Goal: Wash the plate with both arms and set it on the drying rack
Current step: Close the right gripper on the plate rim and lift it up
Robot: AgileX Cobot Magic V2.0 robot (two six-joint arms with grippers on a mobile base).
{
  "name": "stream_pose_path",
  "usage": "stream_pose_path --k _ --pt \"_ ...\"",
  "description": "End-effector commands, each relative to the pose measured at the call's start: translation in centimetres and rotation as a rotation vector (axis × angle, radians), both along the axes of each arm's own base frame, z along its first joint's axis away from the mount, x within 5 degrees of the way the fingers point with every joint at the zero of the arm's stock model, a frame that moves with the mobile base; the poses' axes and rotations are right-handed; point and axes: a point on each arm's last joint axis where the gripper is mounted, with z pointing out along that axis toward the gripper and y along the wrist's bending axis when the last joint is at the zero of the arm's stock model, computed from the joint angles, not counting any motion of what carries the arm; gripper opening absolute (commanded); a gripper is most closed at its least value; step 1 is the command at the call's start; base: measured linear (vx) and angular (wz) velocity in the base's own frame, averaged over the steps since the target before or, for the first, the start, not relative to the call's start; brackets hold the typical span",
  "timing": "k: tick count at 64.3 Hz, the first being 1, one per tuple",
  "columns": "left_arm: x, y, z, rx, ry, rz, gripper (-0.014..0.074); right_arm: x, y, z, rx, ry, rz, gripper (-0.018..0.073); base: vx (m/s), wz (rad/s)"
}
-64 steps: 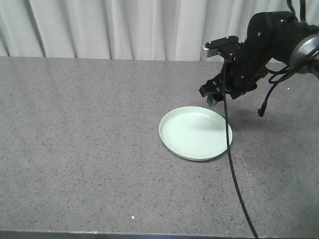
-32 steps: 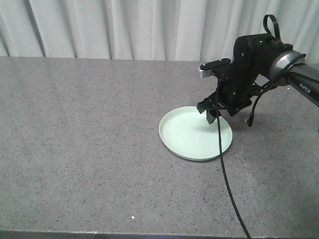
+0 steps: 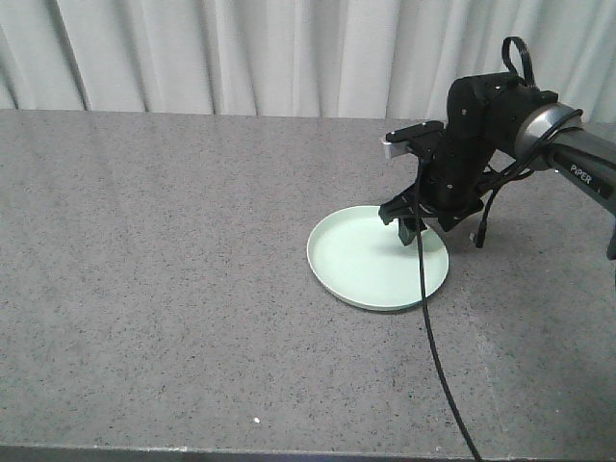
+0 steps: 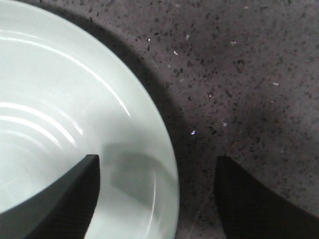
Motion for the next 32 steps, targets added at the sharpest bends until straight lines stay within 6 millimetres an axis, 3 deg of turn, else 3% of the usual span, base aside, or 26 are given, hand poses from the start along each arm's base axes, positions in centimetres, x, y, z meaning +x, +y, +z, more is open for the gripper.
stream_pose_path --k 1,20,29,32 --pt "0.03 -0.11 0.15 -0.011 -0.070 -0.014 -0.0006 -0.25 -0.33 3.58 0.012 -0.098 -0.008 0.0452 0.00 0.00" --pt "0.03 -0.11 0.15 -0.011 -0.070 -0.014 -0.0006 -0.44 -0.39 3.51 0.008 -0.075 -0.019 0.0425 0.00 0.00" --pt "0.03 -0.11 0.15 -0.011 -0.070 -0.014 -0.0006 -0.60 -0.54 3.45 -0.009 -0.058 -0.020 0.0344 0.00 0.00" --pt "0.03 -0.11 0.15 -0.011 -0.070 -0.014 -0.0006 -0.69 -0.66 3.42 -0.023 -0.047 -0.019 0.0274 0.00 0.00"
